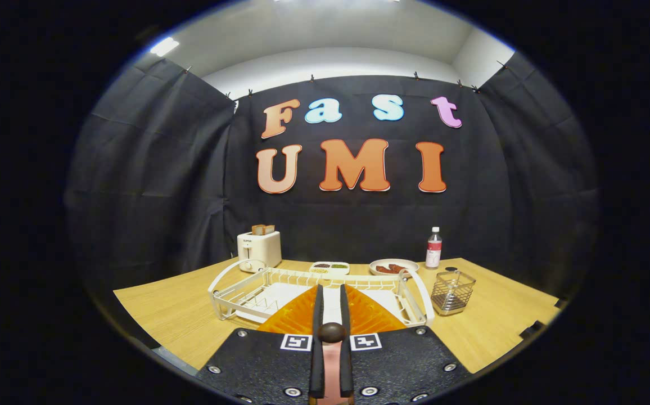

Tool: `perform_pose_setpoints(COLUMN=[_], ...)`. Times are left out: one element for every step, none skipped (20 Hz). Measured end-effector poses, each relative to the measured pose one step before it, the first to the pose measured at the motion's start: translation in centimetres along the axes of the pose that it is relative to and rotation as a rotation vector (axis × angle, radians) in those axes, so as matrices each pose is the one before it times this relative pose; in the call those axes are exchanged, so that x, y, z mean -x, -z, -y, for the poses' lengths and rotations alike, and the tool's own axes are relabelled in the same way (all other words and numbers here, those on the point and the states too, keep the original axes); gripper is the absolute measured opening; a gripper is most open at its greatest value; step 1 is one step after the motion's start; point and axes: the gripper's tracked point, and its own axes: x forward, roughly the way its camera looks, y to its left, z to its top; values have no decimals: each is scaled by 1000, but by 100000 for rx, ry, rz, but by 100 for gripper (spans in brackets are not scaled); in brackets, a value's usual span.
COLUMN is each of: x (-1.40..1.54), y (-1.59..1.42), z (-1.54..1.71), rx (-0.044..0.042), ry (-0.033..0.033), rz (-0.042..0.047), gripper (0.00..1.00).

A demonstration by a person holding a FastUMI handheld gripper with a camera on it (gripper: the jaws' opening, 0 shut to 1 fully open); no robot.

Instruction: Take the plate from the dish rack, then take the spoon from the basket and place it into the plate.

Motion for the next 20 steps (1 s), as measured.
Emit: perform_pose_setpoints(x=[-101,-164,-202,-168,-207,-164,-220,-215,41,-133,-275,-356,95,-88,-192,-20,32,28,176,81], y=[615,408,421,509,485,483,463,514,678,510,647,-420,-116,465,878,587,334,78,-120,-100], z=[-467,-681,-752,-627,-434,-388,-261,-157,-52,-47,-120,32,112,-113,89,149,103,183,187,505], rx=[-85,-746,-1081,-643,-85,708,557,597,603,20,476,-36,518,19,-213,-410,-446,-600,-664,-576], ry=[-381,-1000,-1519,-1324,-889,-840,-628,-175,-122,-44,26,445,246,-405,199,291,-3,214,-159,725], rz=[-316,-35,162,-311,-365,-625,-385,-1158,-1557,-1652,-78,360,-705,-1885,-2928,-2585,-1940,-1013,-427,227], gripper=[10,10,10,10,10,10,10,10,11,11,11,11,13,15,18,21,27,35,57,68])
